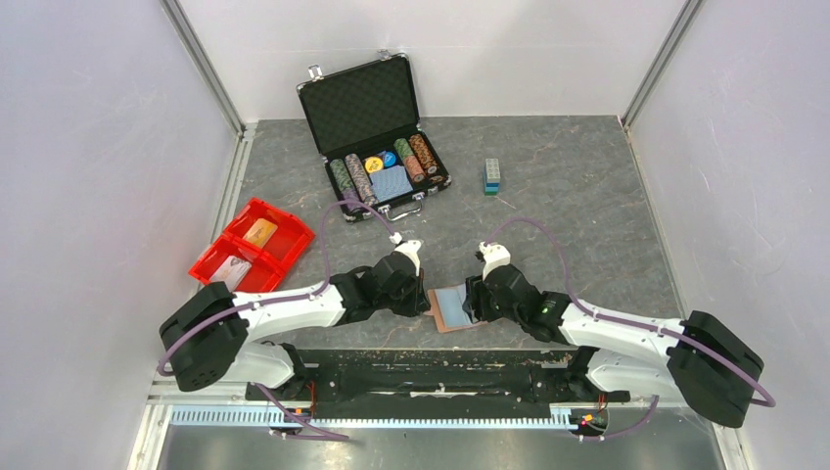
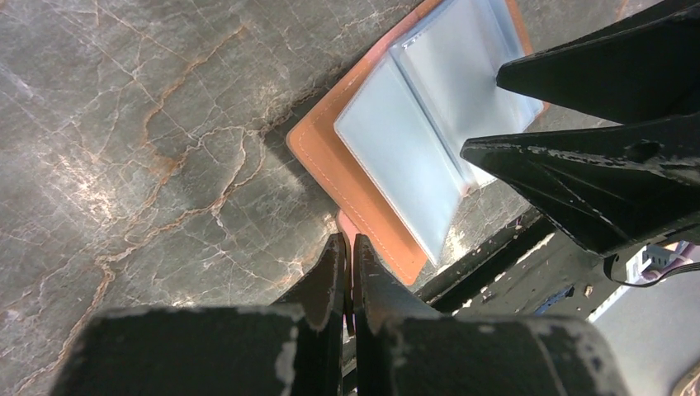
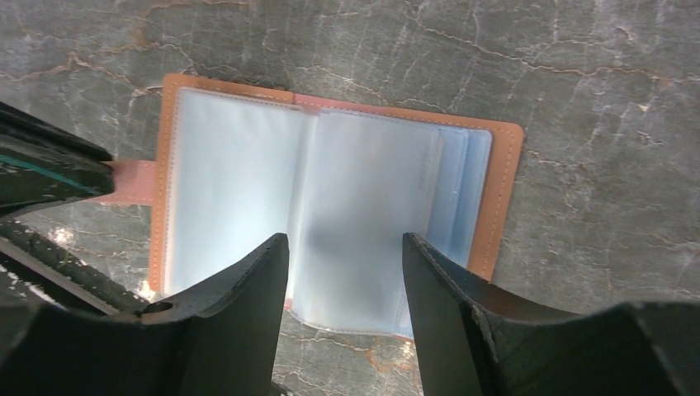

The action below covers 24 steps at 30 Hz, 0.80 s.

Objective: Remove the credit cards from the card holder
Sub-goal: Remove the credit card from the card holder.

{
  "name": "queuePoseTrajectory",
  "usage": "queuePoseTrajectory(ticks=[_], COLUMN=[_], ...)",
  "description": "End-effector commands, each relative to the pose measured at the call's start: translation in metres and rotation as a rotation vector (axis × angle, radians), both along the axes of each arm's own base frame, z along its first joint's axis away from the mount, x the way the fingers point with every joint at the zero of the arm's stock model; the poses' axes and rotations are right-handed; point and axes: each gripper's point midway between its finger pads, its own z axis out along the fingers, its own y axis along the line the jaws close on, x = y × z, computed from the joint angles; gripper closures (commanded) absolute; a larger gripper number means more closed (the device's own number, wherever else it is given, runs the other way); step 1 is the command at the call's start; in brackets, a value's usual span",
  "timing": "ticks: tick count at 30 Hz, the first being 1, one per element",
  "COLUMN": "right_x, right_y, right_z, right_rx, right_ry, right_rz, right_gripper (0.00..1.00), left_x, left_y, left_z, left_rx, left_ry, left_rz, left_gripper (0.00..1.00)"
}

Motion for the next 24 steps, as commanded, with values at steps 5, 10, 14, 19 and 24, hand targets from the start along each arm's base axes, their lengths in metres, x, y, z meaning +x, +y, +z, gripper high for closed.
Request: queuePoseTrajectory(ticks=[5, 10, 14, 19, 24], right_x=[-0.003, -0.008, -0.011, 0.006, 0.013], right_y=[0.022, 0.032, 0.036, 0.014, -0.005], right_z=[0.008, 0.008, 0.010, 0.020, 0.026], right_rx=[0.118, 0.172, 0.198, 0.099, 0.014], right_ry=[0.020, 0.046, 0.053, -0.036, -0.077], right_rz=[0.036, 0.061, 0.076, 0.001, -0.046], right_gripper=[0.44, 0.44, 0.44, 0.40, 0.38], left_x=[0.001, 0.000, 0.000, -0.001, -0.001], left_y=[-0.016, -0.016, -0.014, -0.011, -0.010], left_z=[0.003, 0.001, 0.001, 0.001, 0.001], left_rx=[-0.042, -0.040, -0.040, -0.039, -0.048], left_ry=[-0.009, -0.003, -0.005, -0.008, -0.012], left_rz=[-0.047, -0.047, -0.043, -0.038, -0.031], left_gripper=[0.94, 0.94, 0.94, 0.94, 0.94])
